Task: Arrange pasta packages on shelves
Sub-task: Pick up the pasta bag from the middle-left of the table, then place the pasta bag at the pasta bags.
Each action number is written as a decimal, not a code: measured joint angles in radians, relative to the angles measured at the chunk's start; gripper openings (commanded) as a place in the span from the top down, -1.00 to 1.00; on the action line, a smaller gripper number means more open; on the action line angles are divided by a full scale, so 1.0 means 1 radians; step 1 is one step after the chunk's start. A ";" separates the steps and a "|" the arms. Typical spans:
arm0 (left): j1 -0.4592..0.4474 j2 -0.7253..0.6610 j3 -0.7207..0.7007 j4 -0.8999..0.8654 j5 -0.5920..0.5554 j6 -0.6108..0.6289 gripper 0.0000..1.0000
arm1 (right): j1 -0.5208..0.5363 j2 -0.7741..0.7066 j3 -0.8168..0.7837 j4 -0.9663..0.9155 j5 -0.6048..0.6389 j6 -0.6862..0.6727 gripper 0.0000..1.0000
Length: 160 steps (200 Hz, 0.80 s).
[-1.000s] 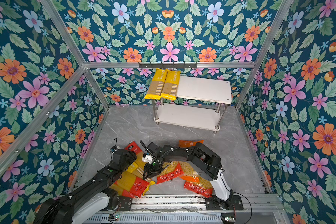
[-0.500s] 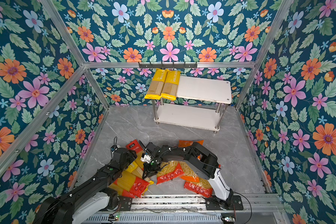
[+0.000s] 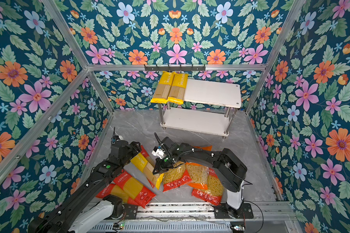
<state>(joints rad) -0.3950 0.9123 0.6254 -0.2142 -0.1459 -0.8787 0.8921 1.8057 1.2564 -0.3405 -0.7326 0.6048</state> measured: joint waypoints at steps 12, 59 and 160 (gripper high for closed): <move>0.000 0.007 0.006 0.001 0.013 0.008 -0.39 | -0.034 -0.043 -0.049 -0.002 0.021 -0.008 1.00; -0.043 0.064 -0.037 0.080 0.067 0.006 -0.39 | -0.071 -0.292 -0.298 -0.023 0.131 -0.001 0.96; -0.212 0.196 -0.092 0.266 0.065 -0.057 -0.38 | -0.072 -0.276 -0.427 0.111 0.154 0.095 0.43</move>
<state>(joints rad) -0.6071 1.1084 0.5335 0.0517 -0.0807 -0.9356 0.8196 1.5295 0.8295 -0.2291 -0.5785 0.6998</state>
